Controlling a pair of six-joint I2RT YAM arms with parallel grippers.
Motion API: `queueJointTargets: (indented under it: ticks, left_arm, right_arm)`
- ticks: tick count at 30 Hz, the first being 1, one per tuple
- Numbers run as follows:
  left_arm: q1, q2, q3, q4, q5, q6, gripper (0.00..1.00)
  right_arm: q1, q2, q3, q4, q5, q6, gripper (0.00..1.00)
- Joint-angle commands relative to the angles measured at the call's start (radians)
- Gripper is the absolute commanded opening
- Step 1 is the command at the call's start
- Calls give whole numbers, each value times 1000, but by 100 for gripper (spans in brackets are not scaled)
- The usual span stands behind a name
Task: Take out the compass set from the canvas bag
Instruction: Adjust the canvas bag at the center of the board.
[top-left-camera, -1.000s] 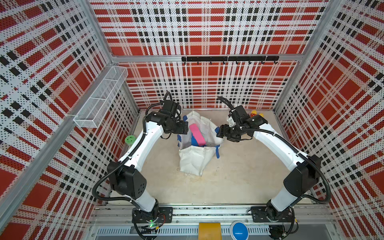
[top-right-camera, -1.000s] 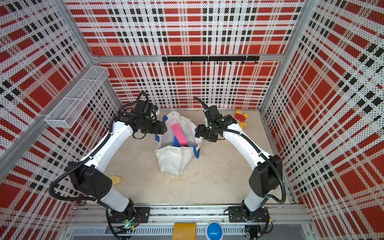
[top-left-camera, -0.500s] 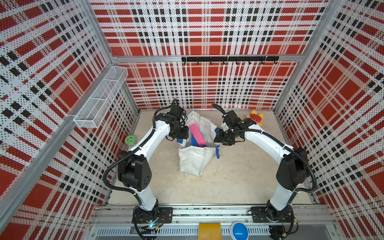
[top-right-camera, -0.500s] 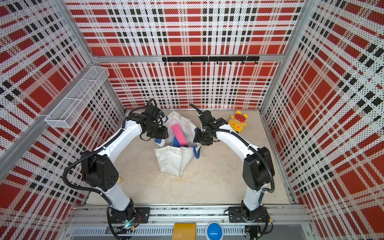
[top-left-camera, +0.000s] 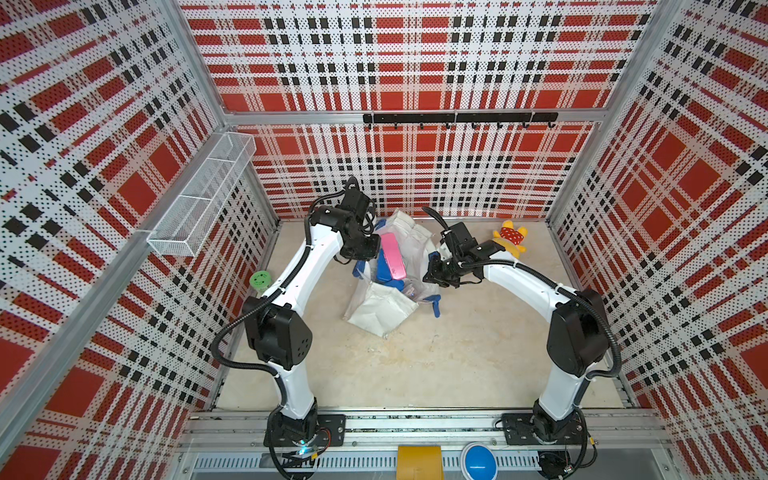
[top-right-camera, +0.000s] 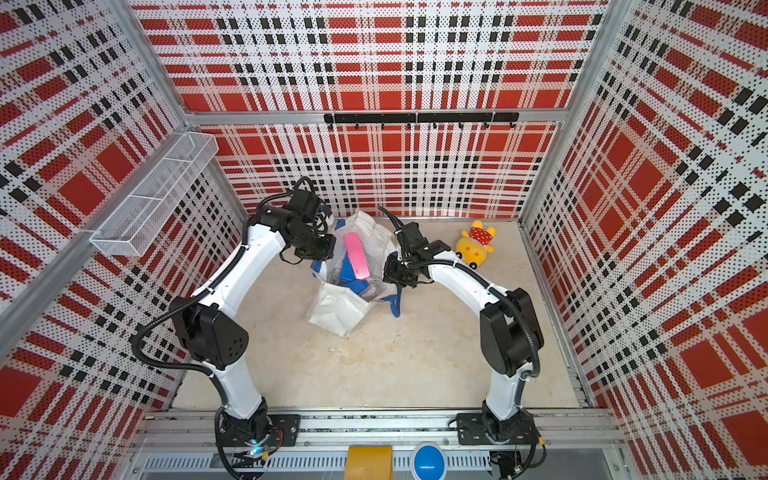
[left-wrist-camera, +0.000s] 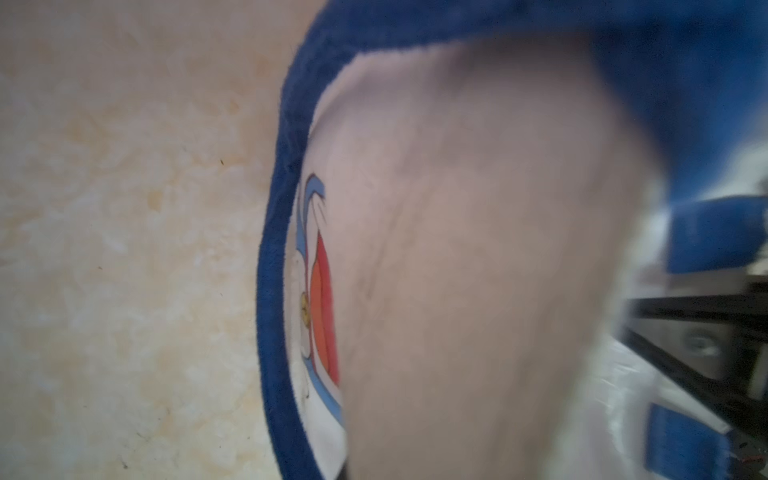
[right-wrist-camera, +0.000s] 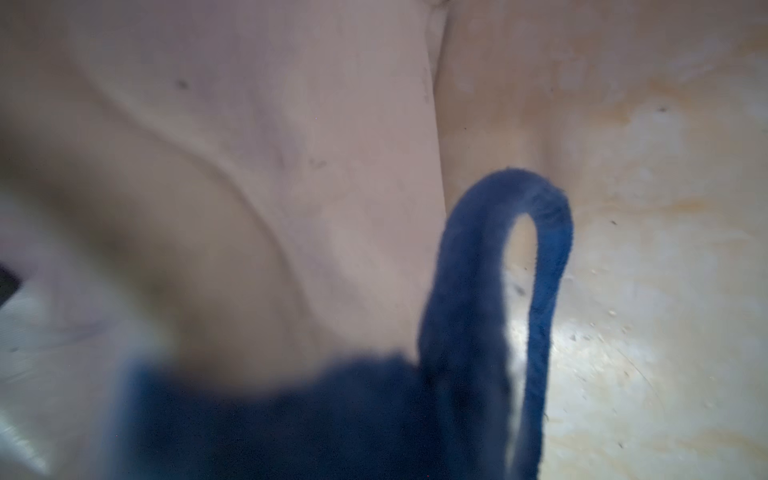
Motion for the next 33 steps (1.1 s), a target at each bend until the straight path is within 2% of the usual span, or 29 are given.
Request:
queueJointTargets:
  ticks: [1,4,9,14,19,21,25,28,33]
  left_arm:
    - [-45,-26,134,87,16,50,0]
    - [-91,-15,125,101,4,58,0]
    - [-138,-60,-73,227,9,21,0]
    - [-125,-98,-194,292,31,-13,0]
    - [-78,-119,-196,295,54,-21,0]
    - [-63,-128,-197,293,58,-17,0]
    - [-39,-133,-191,286,79,-16,0]
    - [-38,-130,-186,285,89,-18,0]
    - [-39,-109,-168,279,98,-29,0]
  right_arm:
    - [42,-7,-120,367,-18,118,19]
    - [57,23,-187,518,0,194,20]
    - [74,94,-167,501,11,188,18]
    - [73,51,-185,478,53,173,23]
    - [73,-51,-209,402,136,126,27]
    - [74,-86,-214,353,162,108,37]
    - [74,-219,-238,236,321,63,54]
    - [75,-298,-216,188,382,-12,54]
    - [132,-299,-155,151,330,-108,50]
